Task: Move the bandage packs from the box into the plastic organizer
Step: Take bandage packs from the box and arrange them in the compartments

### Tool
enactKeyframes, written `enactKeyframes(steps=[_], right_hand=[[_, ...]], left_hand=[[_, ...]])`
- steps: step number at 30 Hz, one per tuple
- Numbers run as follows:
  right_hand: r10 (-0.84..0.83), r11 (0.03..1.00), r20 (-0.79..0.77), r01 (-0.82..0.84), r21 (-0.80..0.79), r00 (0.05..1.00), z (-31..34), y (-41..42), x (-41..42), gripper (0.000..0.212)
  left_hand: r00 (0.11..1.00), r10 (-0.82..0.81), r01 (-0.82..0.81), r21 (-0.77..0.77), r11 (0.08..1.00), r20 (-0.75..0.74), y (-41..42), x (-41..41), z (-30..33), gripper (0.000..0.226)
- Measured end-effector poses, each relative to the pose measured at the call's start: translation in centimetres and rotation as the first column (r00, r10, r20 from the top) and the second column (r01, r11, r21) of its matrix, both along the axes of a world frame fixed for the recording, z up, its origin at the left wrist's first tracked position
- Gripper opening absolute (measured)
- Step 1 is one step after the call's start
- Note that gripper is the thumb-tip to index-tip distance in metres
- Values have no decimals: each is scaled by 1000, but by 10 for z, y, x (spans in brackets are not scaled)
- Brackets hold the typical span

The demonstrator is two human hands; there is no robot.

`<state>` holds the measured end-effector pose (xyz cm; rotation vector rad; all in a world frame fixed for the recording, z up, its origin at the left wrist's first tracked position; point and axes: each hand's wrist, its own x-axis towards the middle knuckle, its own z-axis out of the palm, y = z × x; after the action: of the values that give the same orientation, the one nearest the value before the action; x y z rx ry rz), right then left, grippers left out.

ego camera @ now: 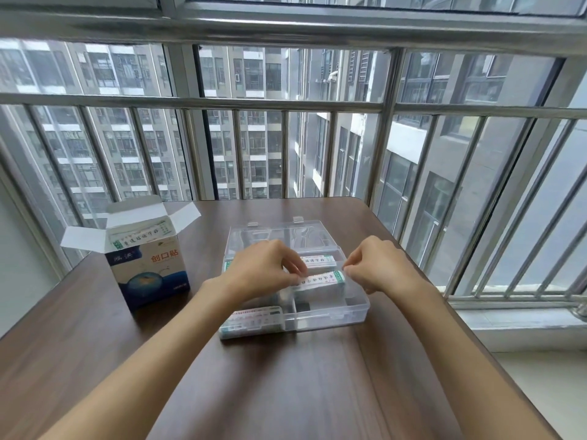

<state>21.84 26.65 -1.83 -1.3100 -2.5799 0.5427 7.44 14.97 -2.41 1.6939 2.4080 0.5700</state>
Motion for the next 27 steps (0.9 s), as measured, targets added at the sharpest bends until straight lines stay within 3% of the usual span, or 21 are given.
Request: enactKeyframes(steps=[4, 9, 13, 16, 21, 27], right_hand=[[21, 998, -6, -22, -61, 1000, 3, 2, 1, 17], [15, 989, 175, -40, 142, 985, 11, -11, 0, 15], [21, 995, 286, -48, 86, 958, 15, -21, -1, 3], [12, 997, 262, -31, 67, 965, 14, -18, 0, 10], [-4, 980, 206, -38, 196, 979, 16, -20, 4, 16], [92, 948, 39, -100, 302, 995, 35, -44, -8, 19]], left_hand=[[999, 1, 0, -13, 1000, 48, 2, -1, 1, 15], [999, -15, 15, -8, 1000, -43, -1, 2, 2, 13], [997, -14, 15, 9, 1000, -70, -5, 5, 2, 15], [998, -20, 21, 18, 1000, -66, -6, 4, 1, 13], [1000, -22, 22, 62, 998, -6, -14, 3, 6, 13], [991, 119, -131, 320, 938, 57, -64, -24, 30, 11]])
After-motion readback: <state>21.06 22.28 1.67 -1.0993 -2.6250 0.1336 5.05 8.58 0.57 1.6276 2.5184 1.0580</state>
